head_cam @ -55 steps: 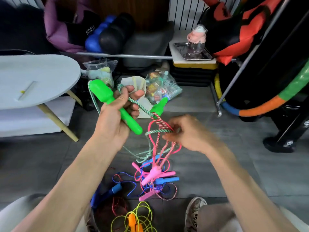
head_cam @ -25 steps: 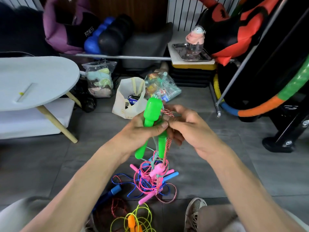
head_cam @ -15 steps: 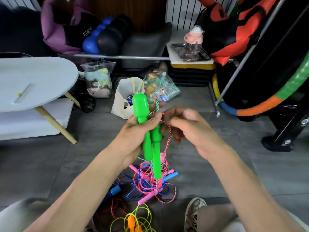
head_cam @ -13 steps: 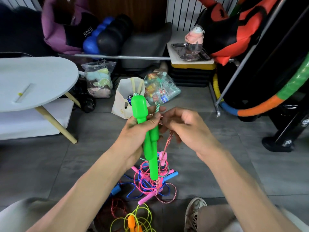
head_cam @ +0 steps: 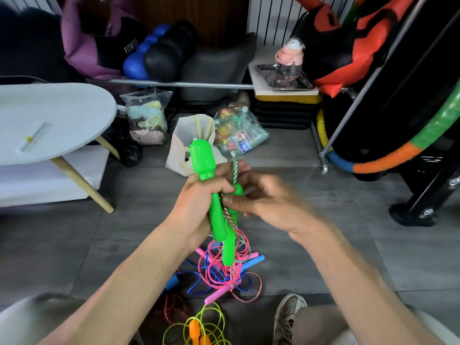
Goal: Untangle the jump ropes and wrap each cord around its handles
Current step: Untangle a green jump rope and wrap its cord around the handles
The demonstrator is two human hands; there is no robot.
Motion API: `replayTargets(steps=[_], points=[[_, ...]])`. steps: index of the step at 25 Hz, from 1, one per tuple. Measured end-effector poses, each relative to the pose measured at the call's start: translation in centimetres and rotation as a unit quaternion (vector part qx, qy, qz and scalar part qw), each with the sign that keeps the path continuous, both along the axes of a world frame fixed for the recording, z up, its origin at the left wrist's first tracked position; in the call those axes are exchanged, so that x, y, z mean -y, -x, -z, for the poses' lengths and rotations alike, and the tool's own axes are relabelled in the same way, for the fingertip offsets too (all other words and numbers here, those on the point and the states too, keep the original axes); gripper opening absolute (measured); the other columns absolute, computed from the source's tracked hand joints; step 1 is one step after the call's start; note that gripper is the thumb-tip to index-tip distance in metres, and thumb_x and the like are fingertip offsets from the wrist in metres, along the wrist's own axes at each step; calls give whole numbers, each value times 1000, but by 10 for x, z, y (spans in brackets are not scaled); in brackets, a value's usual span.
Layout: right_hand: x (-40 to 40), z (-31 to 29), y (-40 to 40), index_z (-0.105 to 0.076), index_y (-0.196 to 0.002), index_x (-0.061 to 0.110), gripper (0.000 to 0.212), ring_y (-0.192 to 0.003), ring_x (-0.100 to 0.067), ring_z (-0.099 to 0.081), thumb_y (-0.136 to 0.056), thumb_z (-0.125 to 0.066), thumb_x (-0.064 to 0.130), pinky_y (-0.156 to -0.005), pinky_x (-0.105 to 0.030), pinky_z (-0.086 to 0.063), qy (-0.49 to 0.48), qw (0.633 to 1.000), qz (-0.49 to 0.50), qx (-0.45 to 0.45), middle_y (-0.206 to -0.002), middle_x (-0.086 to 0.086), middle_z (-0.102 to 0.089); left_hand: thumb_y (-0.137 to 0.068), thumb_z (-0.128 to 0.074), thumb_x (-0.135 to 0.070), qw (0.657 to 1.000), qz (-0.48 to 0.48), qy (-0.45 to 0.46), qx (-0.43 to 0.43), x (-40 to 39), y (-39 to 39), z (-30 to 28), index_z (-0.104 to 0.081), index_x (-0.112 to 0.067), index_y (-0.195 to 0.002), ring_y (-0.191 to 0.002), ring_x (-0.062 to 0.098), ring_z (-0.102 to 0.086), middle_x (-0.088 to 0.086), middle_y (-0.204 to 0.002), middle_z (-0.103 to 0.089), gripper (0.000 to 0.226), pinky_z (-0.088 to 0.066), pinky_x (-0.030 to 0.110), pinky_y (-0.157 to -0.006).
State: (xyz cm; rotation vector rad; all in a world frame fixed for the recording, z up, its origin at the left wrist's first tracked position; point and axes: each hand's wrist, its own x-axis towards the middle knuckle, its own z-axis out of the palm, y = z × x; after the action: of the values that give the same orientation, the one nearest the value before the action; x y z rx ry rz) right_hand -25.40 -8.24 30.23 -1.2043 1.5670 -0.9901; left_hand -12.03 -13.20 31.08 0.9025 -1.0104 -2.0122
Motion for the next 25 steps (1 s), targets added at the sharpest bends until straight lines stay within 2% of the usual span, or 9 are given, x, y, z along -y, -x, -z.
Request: replayTargets(steps=[2, 4, 7, 10, 13, 17, 21, 24, 25], points=[[0, -6, 6, -63, -90, 13, 24, -63, -9, -62, -78, -81, 24, -53, -20, -47, -31, 997, 61, 24, -78, 0, -70, -86, -57, 5, 996, -28, 28, 80, 5, -4, 2, -70, 2, -105, -81, 15, -71, 10, -94, -75, 24, -56, 28, -68], [-1, -14, 21, -63, -87, 13, 21, -57, -17, -64, -77, -80, 21, -49, -25, -50, -20, 986, 151, 68, -78, -6, -73, -84, -67, -8, 988, -14, 71, 137, 15, -14, 6, -72, -5, -106, -94, 14, -70, 6, -101, -75, 23, -53, 37, -92], [-3, -24, 22, -64, -82, 11, 20, -62, -23, -69, -68, -77, 17, -58, -30, -59, 60, 945, 162, 277, -85, -15, -73, -77, -72, -24, 976, 95, 130, 147, 13, -20, 5, -72, -15, -108, -101, 7, -66, -3, -105, -75, 32, -47, 27, -98], [-4, -19, 7, -66, -92, 6, 27, -65, -22, -69, -73, -75, 23, -59, -33, -59, 123, 973, 120, 153, -85, -19, -69, -88, -68, -17, 924, 149, 267, 227, 4, -17, 1, -72, -16, -94, -71, 3, -64, -1, -86, -76, 7, -52, 24, -68], [2, -18, 10, -69, -90, 14, 1, -62, -25, -62, -89, -69, 15, -57, -37, -57, 132, 971, 170, 103, -79, -8, -65, -82, -71, -25, 901, 91, 329, 268, 9, -24, 0, -68, -14, -79, -61, 2, -56, -6, -65, -66, 12, -48, 23, -64], [5, -10, 10, -60, -108, 26, 54, -63, -17, -53, -69, -62, -11, -54, -30, -48, 83, 994, 33, 64, -96, 10, -66, -78, -76, -30, 812, -29, 501, 299, 12, -31, -16, -64, -18, -73, -54, -5, -47, -16, -56, -54, 18, -36, 10, -54], [5, 25, -23, -65, -88, 20, 5, -60, -11, -57, -93, -62, 20, -54, -26, -47, -94, 972, -197, -82, -81, 9, -67, -71, -80, -45, 916, -55, 393, 53, 12, -38, -29, -71, -33, -83, -60, 7, -57, -8, -69, -65, 20, -47, 27, -49], [14, 45, -12, -66, -87, 4, 39, -73, -31, -66, -97, -48, 37, -71, -38, -56, -115, 932, -95, -329, -85, -15, -71, -70, -81, -37, 960, -101, 251, -74, 30, -55, -32, -66, -22, -90, -71, 17, -63, -4, -87, -69, 29, -51, 31, -57], [15, 41, -7, -65, -83, 4, 41, -71, -31, -65, -99, -46, 37, -70, -39, -55, -87, 944, -7, -317, -80, -15, -70, -75, -79, -26, 967, -100, 222, -81, 37, -60, -30, -62, -16, -95, -83, 20, -65, 0, -95, -70, 29, -53, 33, -67]])
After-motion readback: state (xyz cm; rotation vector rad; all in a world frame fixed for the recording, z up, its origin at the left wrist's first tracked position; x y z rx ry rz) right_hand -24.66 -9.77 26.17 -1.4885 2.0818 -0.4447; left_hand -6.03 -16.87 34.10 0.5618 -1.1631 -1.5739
